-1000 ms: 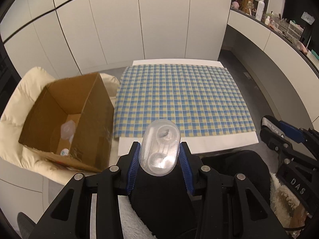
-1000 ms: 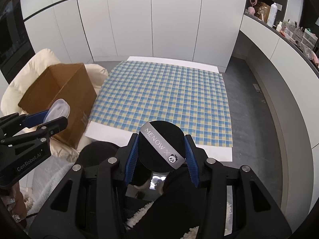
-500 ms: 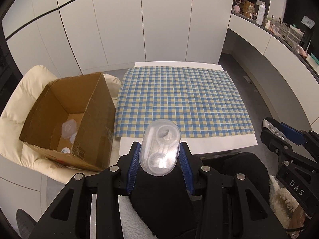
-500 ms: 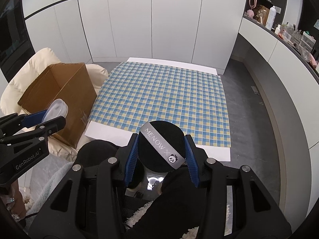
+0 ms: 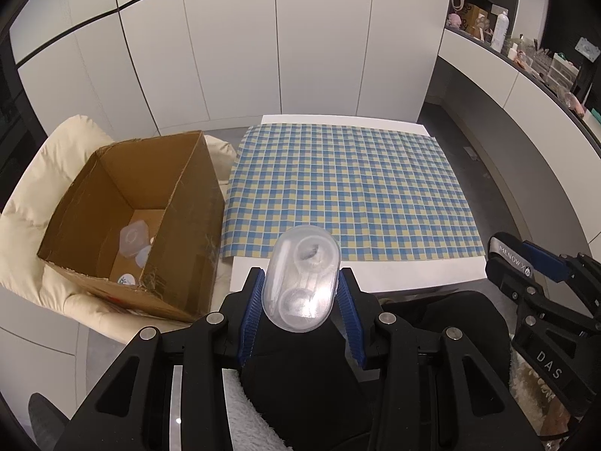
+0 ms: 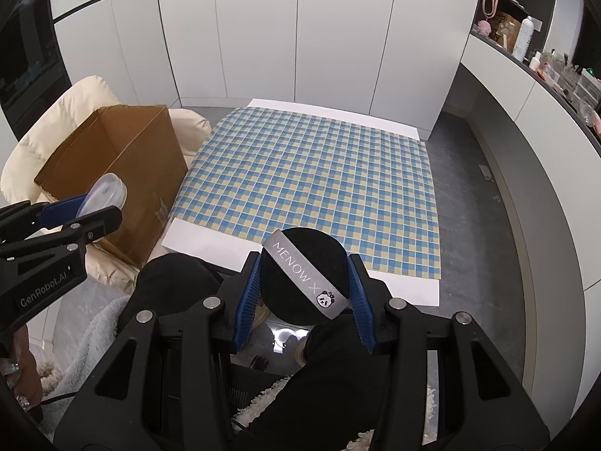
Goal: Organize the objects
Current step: 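Carry the clear case and black compact with both tools toward the cardboard box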
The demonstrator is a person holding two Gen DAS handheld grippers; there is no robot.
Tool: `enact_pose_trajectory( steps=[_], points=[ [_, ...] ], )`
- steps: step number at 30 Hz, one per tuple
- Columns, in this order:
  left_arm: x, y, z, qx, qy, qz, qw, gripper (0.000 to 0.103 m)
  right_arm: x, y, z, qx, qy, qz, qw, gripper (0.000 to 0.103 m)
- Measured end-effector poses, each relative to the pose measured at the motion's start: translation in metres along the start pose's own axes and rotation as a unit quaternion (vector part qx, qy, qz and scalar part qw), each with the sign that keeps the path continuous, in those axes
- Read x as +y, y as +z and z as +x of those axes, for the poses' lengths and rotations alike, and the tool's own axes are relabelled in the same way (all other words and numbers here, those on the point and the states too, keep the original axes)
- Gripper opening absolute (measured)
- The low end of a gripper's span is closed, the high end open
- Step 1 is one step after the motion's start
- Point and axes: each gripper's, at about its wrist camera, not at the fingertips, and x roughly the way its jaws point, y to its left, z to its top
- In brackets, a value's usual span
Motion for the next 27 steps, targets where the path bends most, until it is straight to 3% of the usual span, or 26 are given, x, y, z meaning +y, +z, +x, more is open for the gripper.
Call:
enact_pose_trajectory(
  steps=[16, 27],
  points=[
    [0.015, -0.005, -0.003, 0.003, 0.005, -0.021, 0.9998, 0.04, 0.009, 0.001, 0.002, -0.002, 0.018, -0.018, 1.0, 0.047],
    [0.051, -0.019, -0.013, 0.001, 0.033, -0.056, 0.9978, 0.04, 0.05, 0.006, 0.005, -0.005, 0.049, -0.062, 0.997, 0.047]
  ],
)
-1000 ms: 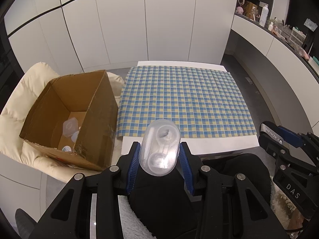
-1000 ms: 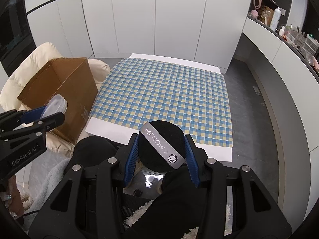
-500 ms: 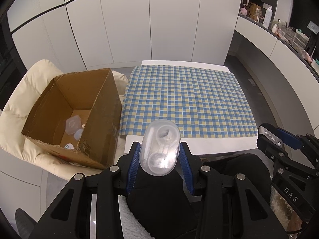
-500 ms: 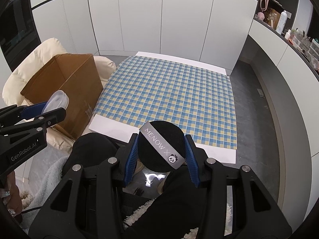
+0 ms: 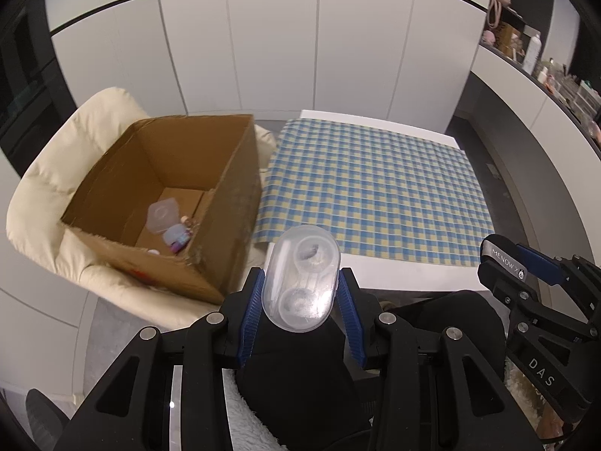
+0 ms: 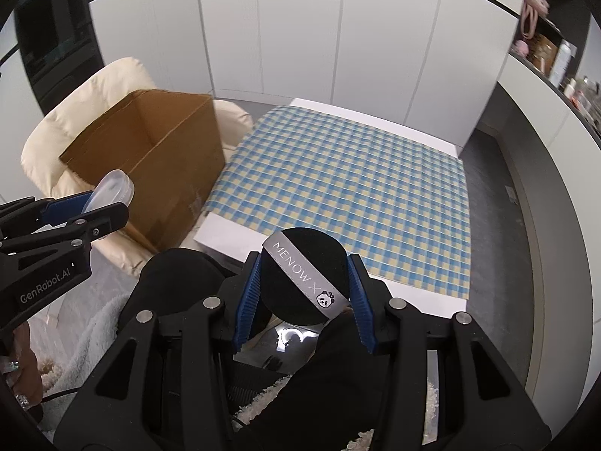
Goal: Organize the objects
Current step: 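Carry the clear case and black compact with both tools toward the cardboard box, then lower the clear case and black compact into the box with both tools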
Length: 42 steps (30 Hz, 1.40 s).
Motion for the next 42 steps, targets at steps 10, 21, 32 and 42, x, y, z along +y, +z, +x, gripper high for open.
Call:
enact_pose_trajectory(
  steps=[10, 21, 32, 42],
  points=[
    [0.044, -0.013, -0.012, -0.004, 0.026, -0.045, 0.9987, 0.04, 0.046, 0.013, 0.009, 0.0, 0.035, -0.044, 0.998, 0.047],
    [0.066, -0.021, -0.022, -0.008, 0.051, -0.07, 0.9962, 0.04, 0.098, 0.015, 0.013, -0.002, 0.072, -0.106, 0.992, 0.047],
    [0.07, -0.018, -0.015, -0.003, 0.058, -0.077, 0.9953, 0.04, 0.115, 0.019, 0.016, -0.002, 0.087, -0.135, 0.987, 0.047],
    [0.082, -0.014, -0.002, 0.006, 0.059, -0.087, 0.9944, 0.04, 0.12, 0.025, 0.026, 0.006, 0.098, -0.139, 0.985, 0.047]
  ],
)
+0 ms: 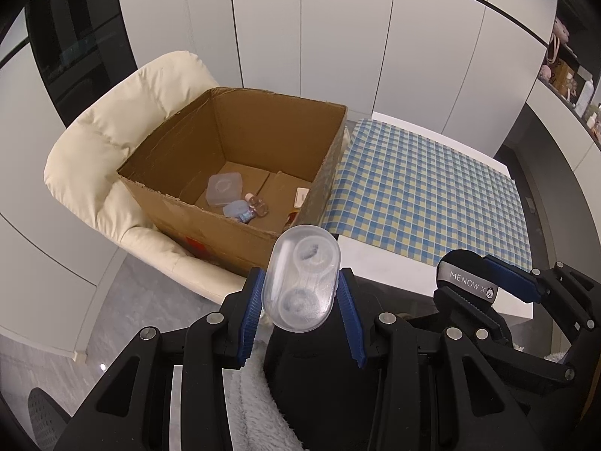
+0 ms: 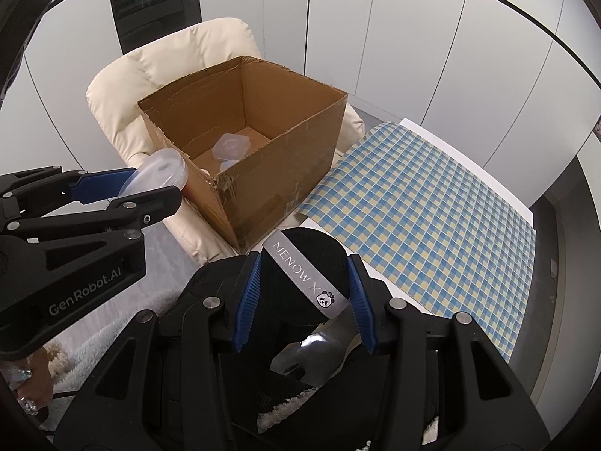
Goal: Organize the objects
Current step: 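Lower the clear case and black compact into the box with both tools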
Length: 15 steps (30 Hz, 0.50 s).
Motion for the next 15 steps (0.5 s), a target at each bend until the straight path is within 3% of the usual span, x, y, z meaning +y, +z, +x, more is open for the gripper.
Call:
enact_pose_trajectory(
  steps=[15],
  points=[
    [0.033, 0.051, 0.027, -0.021, 0.009, -0.041, 0.9989, 0.04, 0.007, 0.055, 0.038, -0.006, 0.0, -0.018, 1.0, 0.047]
  ],
)
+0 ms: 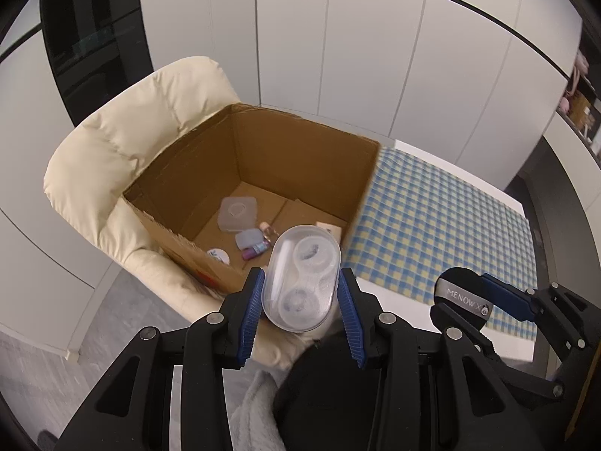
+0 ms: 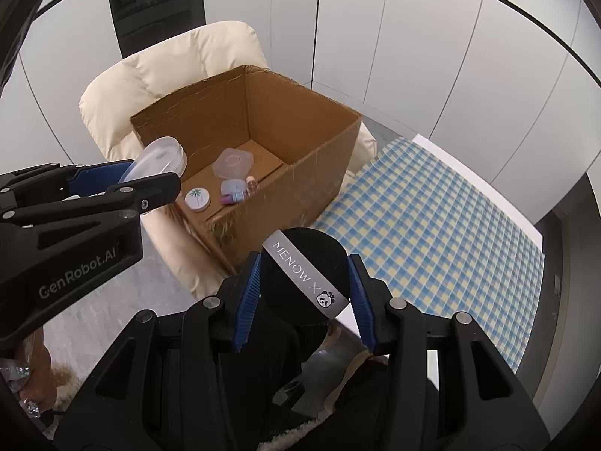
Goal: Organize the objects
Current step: 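Lower the clear case and black compact into the box with both tools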
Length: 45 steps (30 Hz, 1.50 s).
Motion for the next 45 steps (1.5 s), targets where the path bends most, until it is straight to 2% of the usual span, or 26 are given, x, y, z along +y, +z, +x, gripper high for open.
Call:
enact_pose_trajectory(
  steps=[11, 24, 31, 36, 45],
  points=[
    [0.033, 0.034, 0.035, 0.003, 0.023, -0.038, 0.999, 0.04, 0.009, 0.051, 0.03, -0.013, 0.001, -0.021, 1.0, 0.047],
    [0.064, 0.071, 0.082, 0.013, 0.04, -0.075, 0.9963, 0.04, 0.029, 0.099, 0.088, 0.0, 0.008, -0.045, 0.999, 0.047],
    [0.074, 0.084, 0.106, 0.022, 0.053, -0.083, 0.9949, 0.04, 0.033, 0.114, 0.119, 0.012, 0.019, -0.043, 0.999, 0.047],
    [0.08, 0.083, 0.129, 0.044, 0.059, -0.091, 0.9931, 0.04, 0.035, 0.121, 0.137, 0.021, 0.023, -0.042, 0.999, 0.047],
    [0.082, 0.082, 0.138, 0.054, 0.066, -0.096, 0.9917, 0.04, 0.037, 0.123, 0.155, 0.029, 0.025, -0.044, 0.998, 0.047]
  ],
)
